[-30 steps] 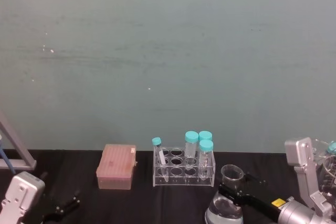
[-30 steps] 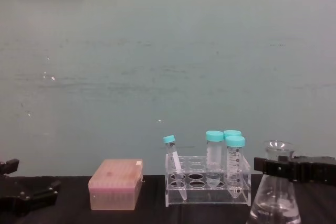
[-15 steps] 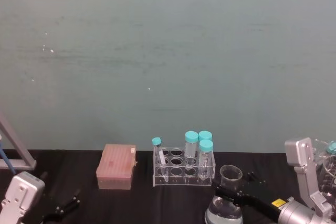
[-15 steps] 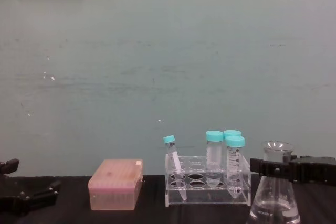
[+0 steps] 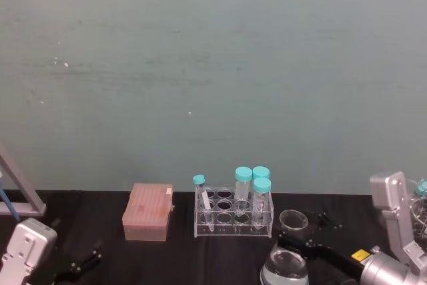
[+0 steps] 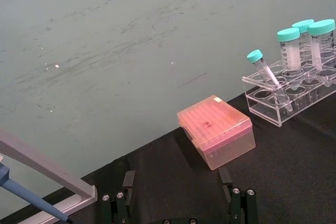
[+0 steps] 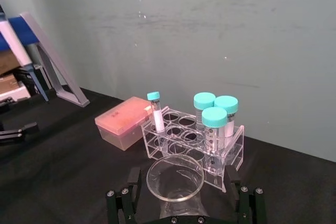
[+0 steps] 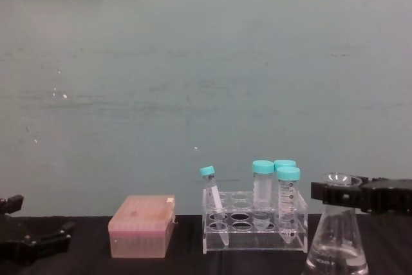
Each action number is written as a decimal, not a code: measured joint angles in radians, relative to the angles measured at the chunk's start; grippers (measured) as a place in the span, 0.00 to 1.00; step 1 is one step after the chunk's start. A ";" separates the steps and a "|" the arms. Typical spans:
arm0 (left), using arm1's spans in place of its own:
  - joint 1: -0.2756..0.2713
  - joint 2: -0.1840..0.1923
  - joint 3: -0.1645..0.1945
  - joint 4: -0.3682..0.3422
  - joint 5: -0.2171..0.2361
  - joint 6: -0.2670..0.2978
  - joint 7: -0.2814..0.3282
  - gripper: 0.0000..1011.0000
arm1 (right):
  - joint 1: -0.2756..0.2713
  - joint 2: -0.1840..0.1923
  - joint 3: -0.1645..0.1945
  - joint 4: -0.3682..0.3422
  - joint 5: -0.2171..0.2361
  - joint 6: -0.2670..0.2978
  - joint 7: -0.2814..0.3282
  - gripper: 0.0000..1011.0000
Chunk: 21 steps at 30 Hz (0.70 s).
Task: Pick up the beaker with the right gripper, shake it three times, and then put it down.
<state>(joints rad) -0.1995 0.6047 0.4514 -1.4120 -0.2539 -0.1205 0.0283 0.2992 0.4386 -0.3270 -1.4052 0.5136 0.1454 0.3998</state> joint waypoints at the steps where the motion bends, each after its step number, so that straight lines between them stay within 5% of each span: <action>1: 0.000 0.000 0.000 0.000 0.000 0.000 0.000 0.99 | -0.006 0.005 0.005 -0.012 0.003 0.000 -0.001 0.99; 8: 0.000 0.000 0.000 0.000 0.000 0.000 0.000 0.99 | -0.033 0.011 0.043 -0.052 0.023 -0.056 -0.002 0.99; 12: 0.000 0.000 0.000 0.000 0.000 0.000 0.000 0.99 | -0.059 0.004 0.084 -0.078 0.028 -0.136 -0.024 0.99; 16: 0.000 0.000 0.000 0.000 0.000 0.000 0.000 0.99 | -0.099 -0.007 0.129 -0.112 -0.029 -0.189 -0.126 0.99; 21: 0.000 0.000 0.000 0.000 0.000 0.000 0.000 0.99 | -0.163 -0.015 0.178 -0.151 -0.125 -0.163 -0.295 0.99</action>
<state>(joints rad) -0.1996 0.6047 0.4514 -1.4119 -0.2539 -0.1205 0.0283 0.1367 0.4237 -0.1488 -1.5566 0.3886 -0.0180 0.1048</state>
